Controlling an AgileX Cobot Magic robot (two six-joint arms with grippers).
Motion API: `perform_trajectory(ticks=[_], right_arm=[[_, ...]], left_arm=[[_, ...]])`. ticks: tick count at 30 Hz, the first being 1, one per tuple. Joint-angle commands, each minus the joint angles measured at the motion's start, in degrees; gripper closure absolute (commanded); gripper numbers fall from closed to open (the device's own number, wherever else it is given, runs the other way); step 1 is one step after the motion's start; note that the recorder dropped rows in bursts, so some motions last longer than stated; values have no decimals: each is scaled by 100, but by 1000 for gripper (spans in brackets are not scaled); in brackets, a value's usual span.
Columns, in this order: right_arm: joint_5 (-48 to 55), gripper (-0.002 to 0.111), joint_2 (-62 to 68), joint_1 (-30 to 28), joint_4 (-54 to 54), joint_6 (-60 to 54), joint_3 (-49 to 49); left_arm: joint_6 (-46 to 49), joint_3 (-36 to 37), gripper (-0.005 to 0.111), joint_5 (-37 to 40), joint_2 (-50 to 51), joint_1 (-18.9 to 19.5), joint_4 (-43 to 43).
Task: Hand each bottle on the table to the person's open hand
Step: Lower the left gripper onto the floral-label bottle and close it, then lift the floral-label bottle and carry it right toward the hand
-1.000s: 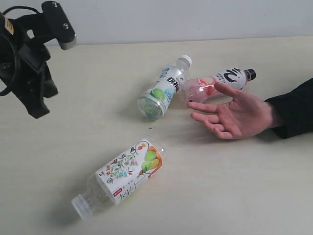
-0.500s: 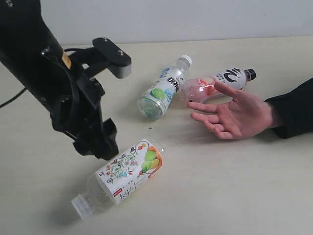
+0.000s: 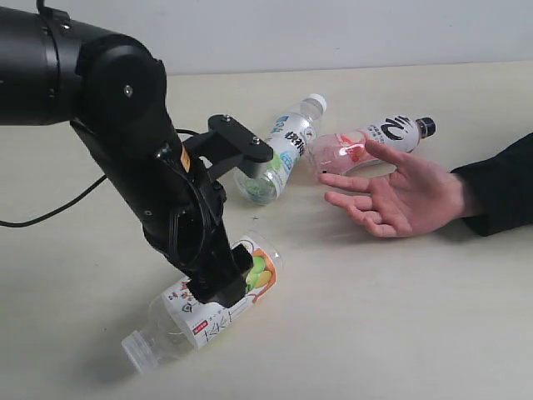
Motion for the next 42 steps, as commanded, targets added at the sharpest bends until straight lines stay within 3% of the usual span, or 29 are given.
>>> perform_trajectory(ticks=[1, 35, 38, 42], right_arm=[[-50, 108, -35, -24, 4, -17, 29], [-22, 108, -35, -24, 4, -18, 29], [-22, 108, -35, -24, 4, -18, 29], [-22, 108, -35, -24, 4, -18, 29]], left_arm=[[-47, -41, 19, -103, 143, -25, 182], [-73, -41, 20, -55, 675, -25, 315], [-73, -41, 31, -46, 752, -25, 315], [56, -44, 67, -76, 818, -25, 372]])
